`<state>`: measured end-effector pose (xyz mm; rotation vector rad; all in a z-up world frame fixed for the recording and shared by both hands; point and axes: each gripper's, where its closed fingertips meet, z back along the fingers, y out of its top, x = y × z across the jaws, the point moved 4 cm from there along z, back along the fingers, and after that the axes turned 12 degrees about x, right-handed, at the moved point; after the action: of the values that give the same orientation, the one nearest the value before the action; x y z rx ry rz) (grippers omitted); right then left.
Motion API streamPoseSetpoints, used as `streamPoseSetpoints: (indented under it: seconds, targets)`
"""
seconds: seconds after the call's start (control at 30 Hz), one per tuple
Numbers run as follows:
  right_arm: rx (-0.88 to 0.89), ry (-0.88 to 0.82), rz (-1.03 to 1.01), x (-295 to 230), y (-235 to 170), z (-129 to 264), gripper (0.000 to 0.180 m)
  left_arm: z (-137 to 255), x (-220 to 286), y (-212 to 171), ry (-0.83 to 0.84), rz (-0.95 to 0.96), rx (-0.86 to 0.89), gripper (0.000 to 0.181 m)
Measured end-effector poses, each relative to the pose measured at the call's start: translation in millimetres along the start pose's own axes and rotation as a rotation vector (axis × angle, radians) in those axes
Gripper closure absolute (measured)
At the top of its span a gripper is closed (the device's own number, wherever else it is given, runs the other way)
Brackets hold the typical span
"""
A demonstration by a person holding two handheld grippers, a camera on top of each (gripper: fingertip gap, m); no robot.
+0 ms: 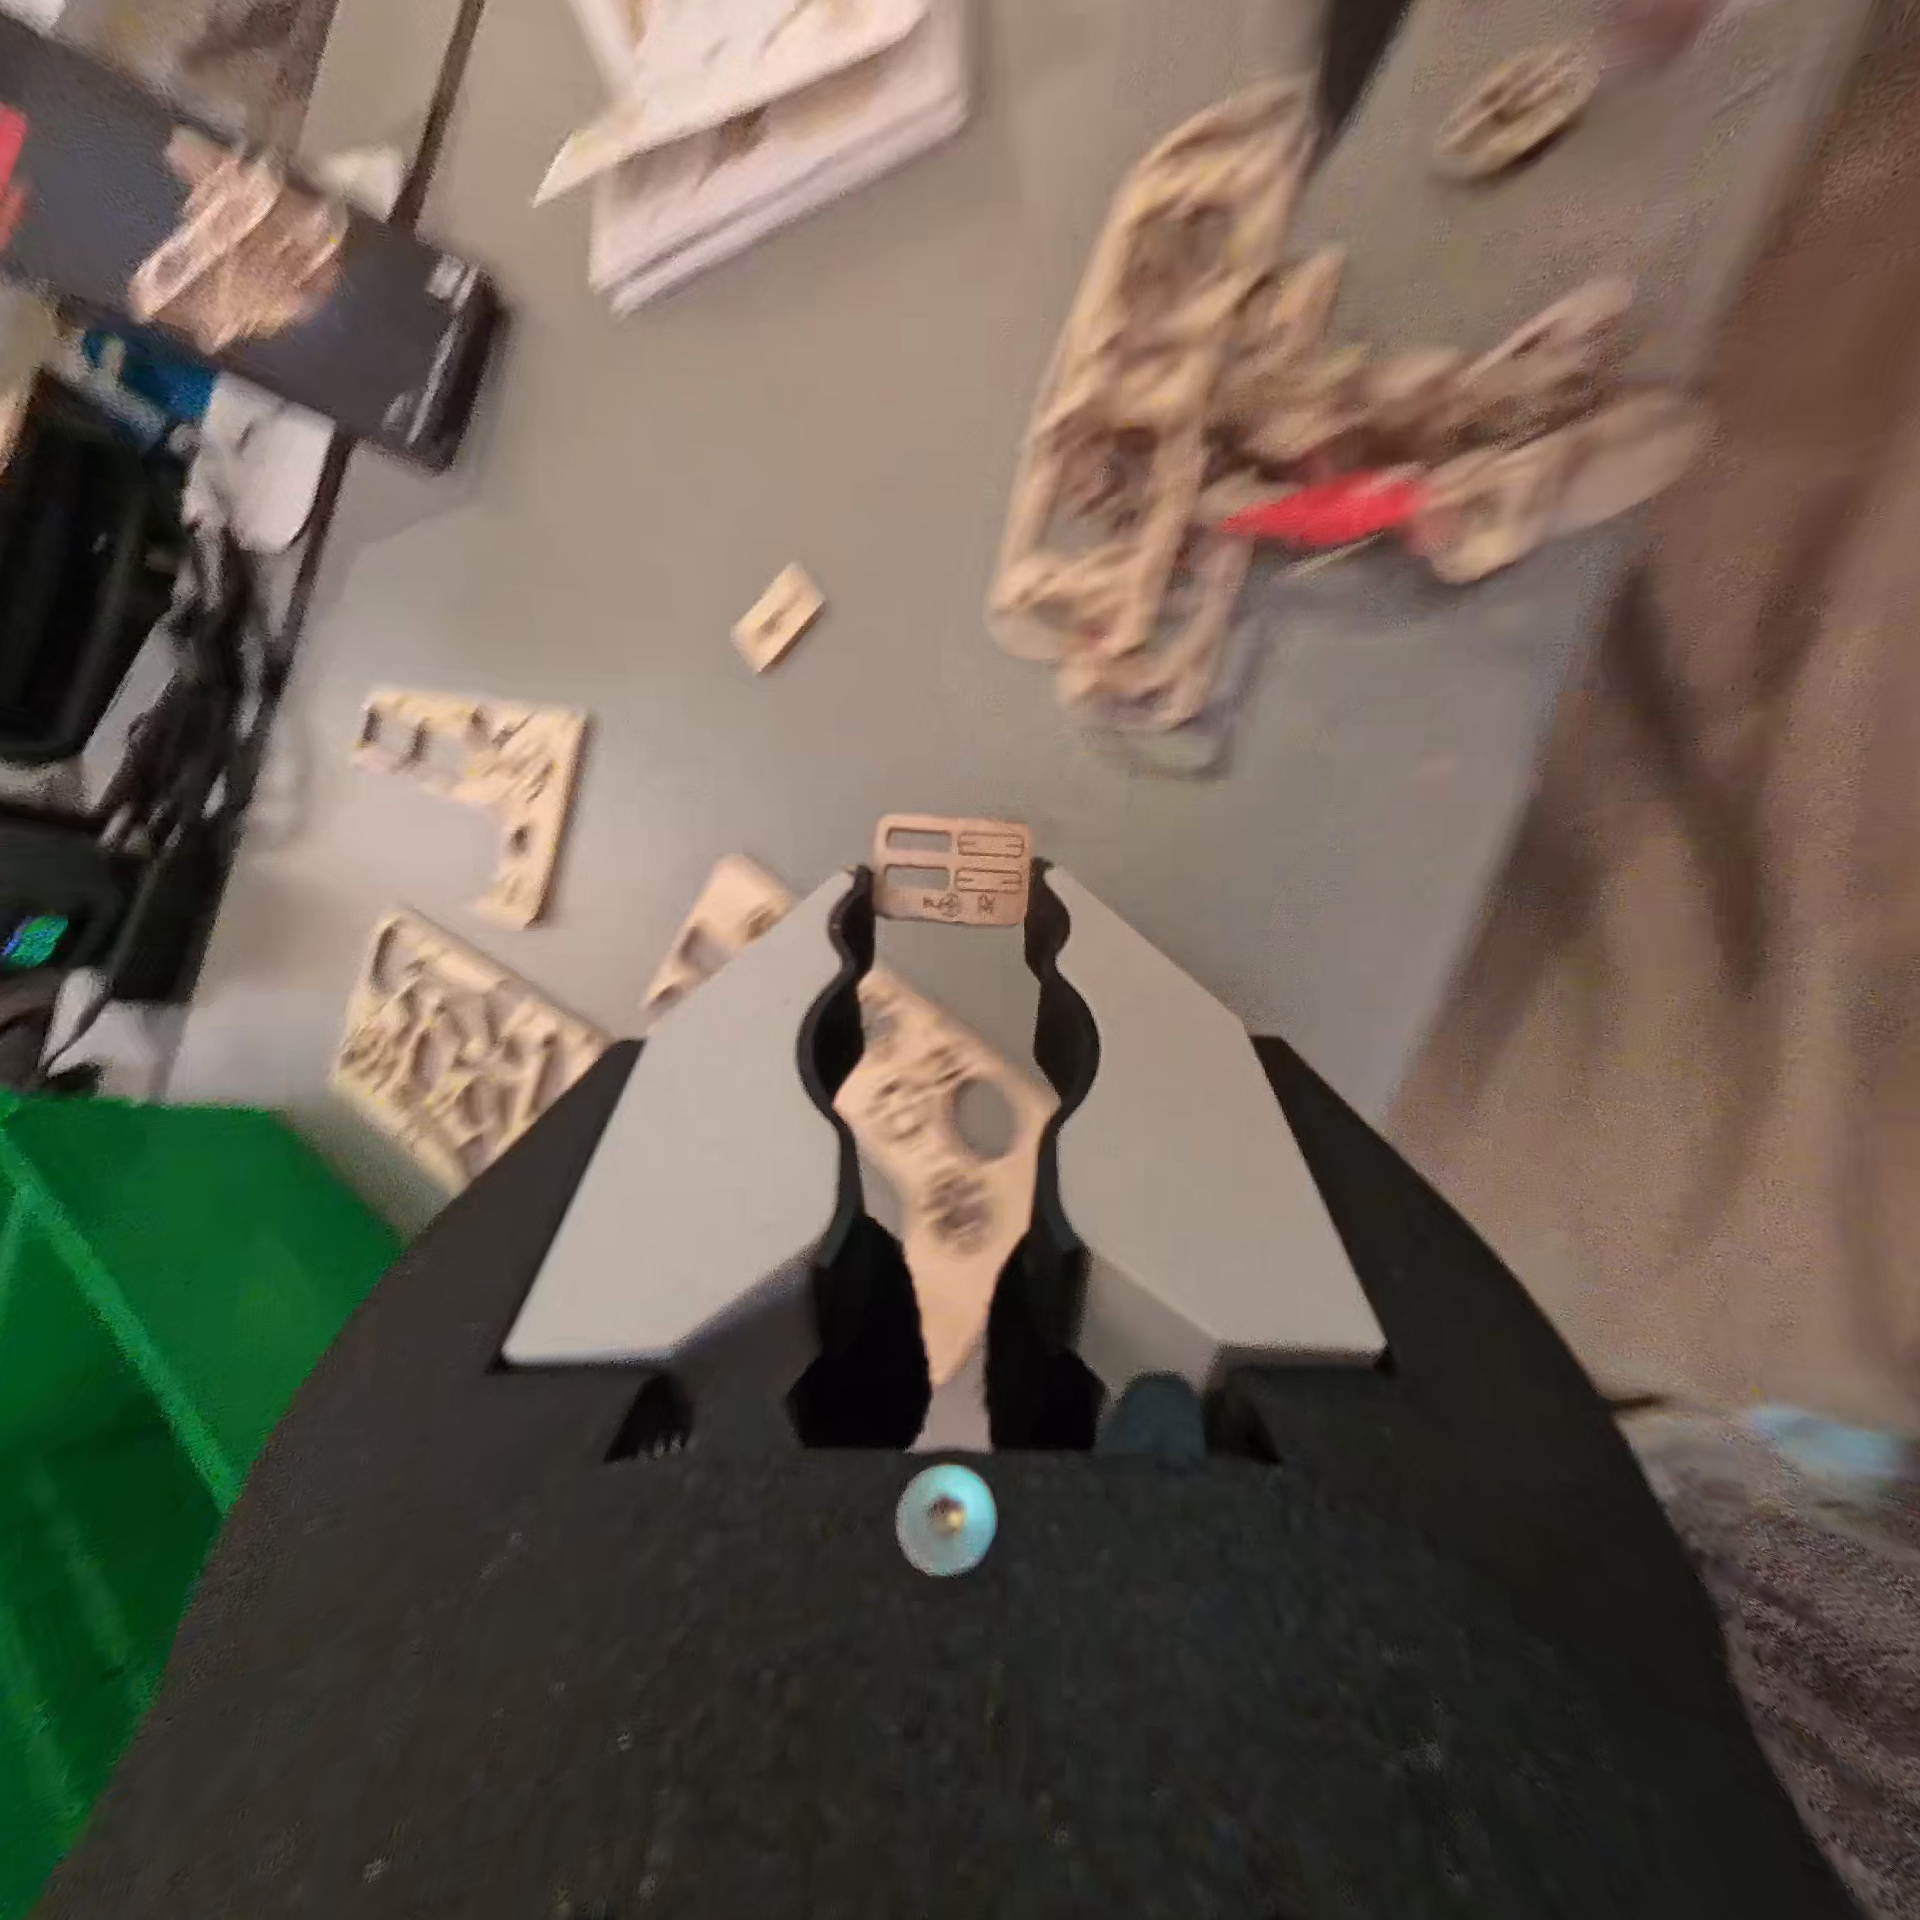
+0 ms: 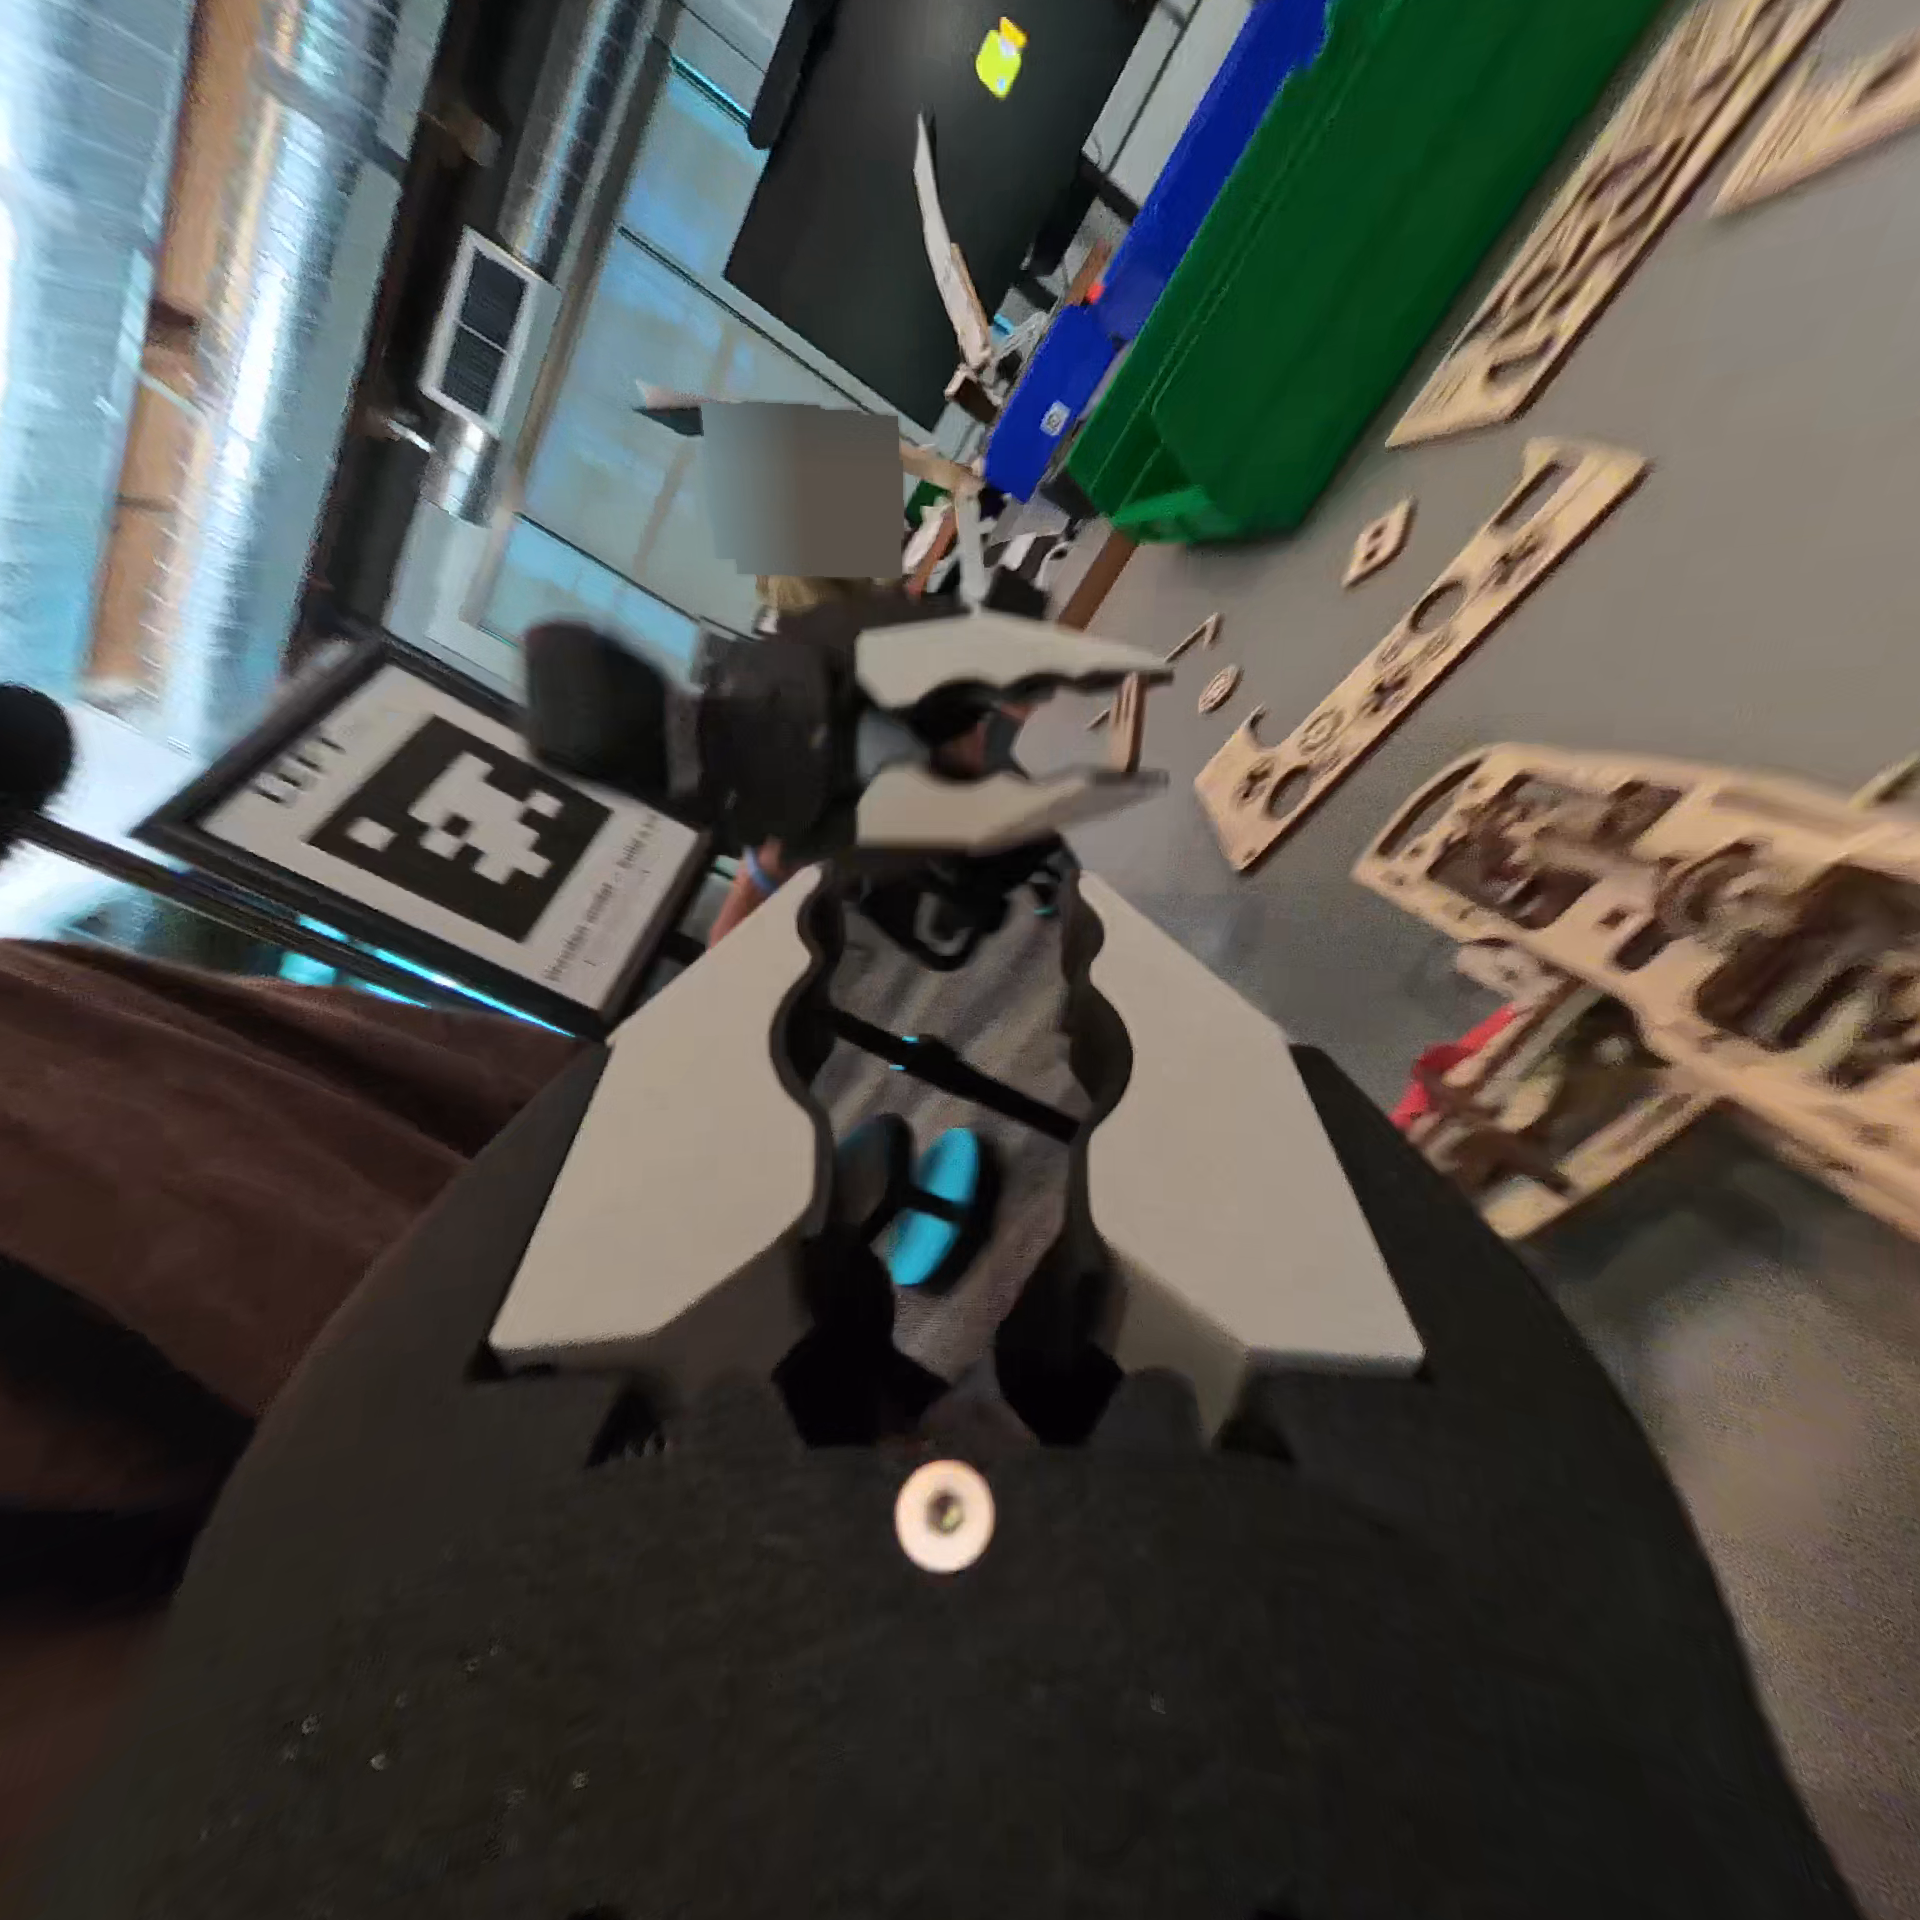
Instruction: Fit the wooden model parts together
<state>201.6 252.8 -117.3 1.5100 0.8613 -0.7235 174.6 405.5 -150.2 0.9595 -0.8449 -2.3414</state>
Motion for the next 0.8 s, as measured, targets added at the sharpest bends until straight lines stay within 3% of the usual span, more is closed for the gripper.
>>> streamPoseSetpoints:
  seconds: [0.13, 0.37, 0.53, 0.8]
  targets:
    - [-0.003, -0.084, 0.184, -1, 28, 46, 0.141, -20, -74, -48, -0.115, 0.067, -0.106, 0.155]
    - [0.157, -0.160, 0.074, 21, 40, 115, 0.140, -73, -109, -87, -0.403, -0.146, -0.356, 0.154]
    - [0.225, -0.118, 0.060, 18, 32, 124, 0.141, -88, -101, -90, -0.529, -0.243, -0.436, 0.154]
    - [0.199, -0.109, 0.046, 22, 31, 129, 0.141, -93, -103, -89, -0.575, -0.326, -0.535, 0.154]
